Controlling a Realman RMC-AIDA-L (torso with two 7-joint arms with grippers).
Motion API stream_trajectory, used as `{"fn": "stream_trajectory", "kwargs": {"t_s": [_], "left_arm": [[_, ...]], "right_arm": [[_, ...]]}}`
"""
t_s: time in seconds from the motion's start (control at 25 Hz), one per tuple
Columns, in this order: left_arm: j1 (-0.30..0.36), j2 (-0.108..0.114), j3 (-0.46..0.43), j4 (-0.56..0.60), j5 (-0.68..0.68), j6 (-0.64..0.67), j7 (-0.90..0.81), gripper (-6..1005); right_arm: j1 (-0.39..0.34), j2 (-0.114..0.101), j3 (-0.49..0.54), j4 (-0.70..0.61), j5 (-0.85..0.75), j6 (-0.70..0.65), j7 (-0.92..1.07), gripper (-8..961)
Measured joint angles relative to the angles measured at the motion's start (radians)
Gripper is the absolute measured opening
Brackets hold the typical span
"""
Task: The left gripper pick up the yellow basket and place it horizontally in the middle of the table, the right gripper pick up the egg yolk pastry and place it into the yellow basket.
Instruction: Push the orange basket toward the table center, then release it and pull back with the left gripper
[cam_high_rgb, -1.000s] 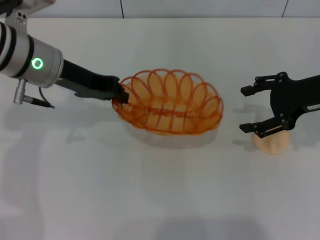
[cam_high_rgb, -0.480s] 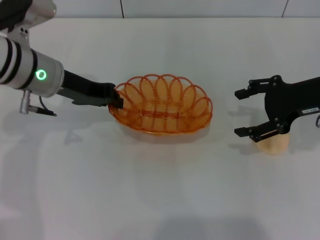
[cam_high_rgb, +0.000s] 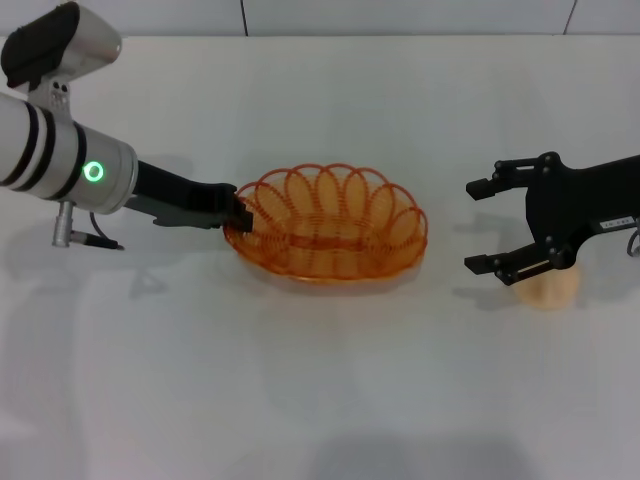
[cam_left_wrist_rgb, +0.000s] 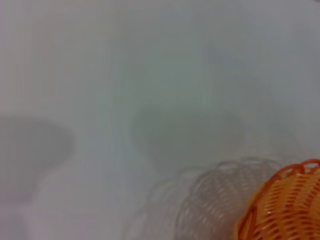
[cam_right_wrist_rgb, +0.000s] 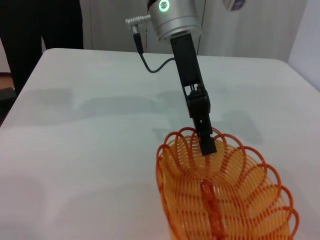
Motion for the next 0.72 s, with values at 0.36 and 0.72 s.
{"fn": "stream_trajectory", "kwargs": {"t_s": [0.36, 0.72], "left_arm": [[0.003, 0.000, 0.038, -0.011, -0.015, -0.028, 0.011, 87], [0.004, 0.000, 0.041, -0.032, -0.060, -0.013, -0.015, 239]], "right_arm": [[-0.017, 0.000, 0.003, -0.005, 0.000, -0.003, 0.000, 868], [-0.018, -0.004, 0.007, -0.003, -0.001, -0.001, -0.006, 868]]}}
